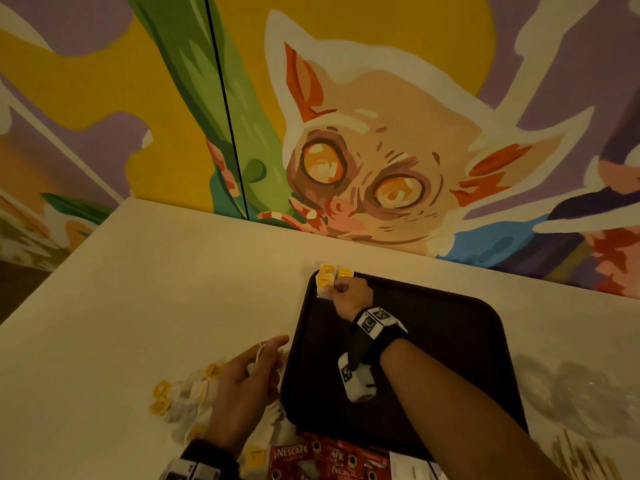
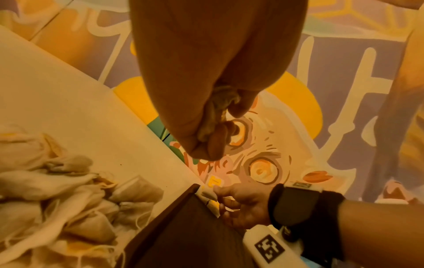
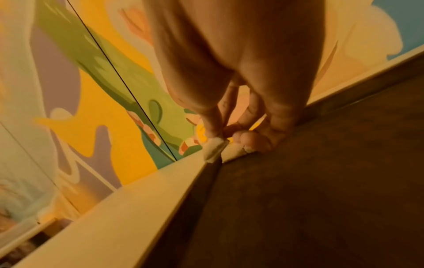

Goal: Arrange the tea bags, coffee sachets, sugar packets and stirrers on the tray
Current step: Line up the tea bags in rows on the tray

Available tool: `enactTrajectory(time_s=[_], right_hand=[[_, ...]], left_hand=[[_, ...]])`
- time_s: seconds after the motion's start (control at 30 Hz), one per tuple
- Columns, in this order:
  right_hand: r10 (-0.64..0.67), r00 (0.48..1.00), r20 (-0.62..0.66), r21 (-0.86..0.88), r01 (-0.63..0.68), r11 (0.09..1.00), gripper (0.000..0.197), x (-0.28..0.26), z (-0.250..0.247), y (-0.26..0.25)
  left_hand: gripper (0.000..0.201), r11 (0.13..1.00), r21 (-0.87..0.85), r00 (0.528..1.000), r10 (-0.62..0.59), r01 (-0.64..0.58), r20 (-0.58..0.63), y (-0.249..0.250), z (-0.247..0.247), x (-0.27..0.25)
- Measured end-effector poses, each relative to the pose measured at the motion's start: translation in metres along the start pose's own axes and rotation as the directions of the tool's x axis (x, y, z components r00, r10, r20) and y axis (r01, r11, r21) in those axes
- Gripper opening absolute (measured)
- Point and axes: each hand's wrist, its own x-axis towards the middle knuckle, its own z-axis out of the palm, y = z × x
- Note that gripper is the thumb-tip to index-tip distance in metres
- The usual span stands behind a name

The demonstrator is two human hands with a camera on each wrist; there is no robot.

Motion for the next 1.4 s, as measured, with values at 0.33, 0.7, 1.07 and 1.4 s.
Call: enactTrajectory(time_s=[0.33,0.7,1.07,1.4], right_hand=[[0.127,0.987,-0.1,-0.024,-0.13,0.991,0.015,0.045,0.03,0.008],[0.135,0.981,-0.138,0.142,-0.116,0.983,0.013,0.052,0.039,0.01],[0.014,0.982,-0.189,0.133,0.011,0.991,0.017,0.001,0.01,-0.009],[-0.496,0.823,0.277,0.321,0.407,0.855,0.012,-0.138,-0.055,-0.036]], left_hand=[[0.027,0.999,0.005,1.0,-0.031,0.031,0.0,-0.009,-0.007,0.013],[0.029,0.999,0.027,0.999,-0.042,0.041,0.022,-0.007,-0.005,0.014],[0.028,1.0,0.014,0.989,0.007,-0.009,0.151,0.003,-0.001,0.015],[0.026,0.992,0.105,0.925,0.019,-0.063,0.38,0.019,0.022,-0.011]])
